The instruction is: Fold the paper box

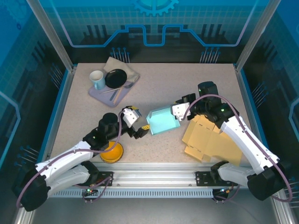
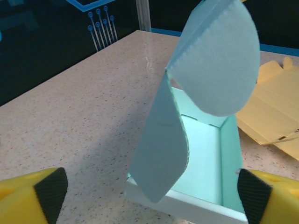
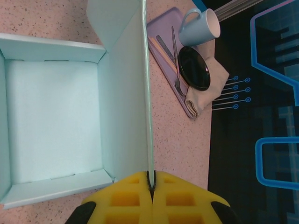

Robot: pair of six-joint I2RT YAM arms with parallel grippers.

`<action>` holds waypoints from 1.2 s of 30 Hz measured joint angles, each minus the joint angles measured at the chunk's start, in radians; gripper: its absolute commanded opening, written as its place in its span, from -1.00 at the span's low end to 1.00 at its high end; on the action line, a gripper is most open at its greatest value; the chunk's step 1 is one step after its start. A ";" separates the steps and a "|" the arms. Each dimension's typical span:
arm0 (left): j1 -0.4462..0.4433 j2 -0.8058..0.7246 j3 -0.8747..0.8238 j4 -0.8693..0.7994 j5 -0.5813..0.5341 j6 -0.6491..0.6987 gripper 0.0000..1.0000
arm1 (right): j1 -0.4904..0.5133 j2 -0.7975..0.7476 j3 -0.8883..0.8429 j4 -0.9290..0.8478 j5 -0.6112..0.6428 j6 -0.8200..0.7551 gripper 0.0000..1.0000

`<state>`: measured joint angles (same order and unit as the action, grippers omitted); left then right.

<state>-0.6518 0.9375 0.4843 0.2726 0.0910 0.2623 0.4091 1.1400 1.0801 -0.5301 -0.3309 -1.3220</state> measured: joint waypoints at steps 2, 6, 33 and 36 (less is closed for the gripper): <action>0.000 -0.023 -0.002 -0.002 -0.013 0.011 0.93 | 0.000 0.000 0.000 0.000 0.014 -0.010 -1.00; 0.005 -0.059 -0.003 -0.005 -0.024 0.039 0.80 | -0.005 0.001 0.000 0.000 0.017 -0.023 -1.00; 0.074 0.001 0.071 -0.112 -0.014 0.114 0.83 | -0.004 -0.003 -0.015 0.001 -0.026 -0.029 -1.00; 0.074 0.008 0.075 -0.115 0.004 0.111 0.84 | -0.003 -0.003 -0.015 0.001 -0.030 -0.029 -1.00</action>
<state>-0.5774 0.9459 0.5594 0.1574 0.0948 0.3733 0.4061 1.1366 1.0653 -0.5293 -0.3611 -1.3514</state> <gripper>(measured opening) 0.917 0.043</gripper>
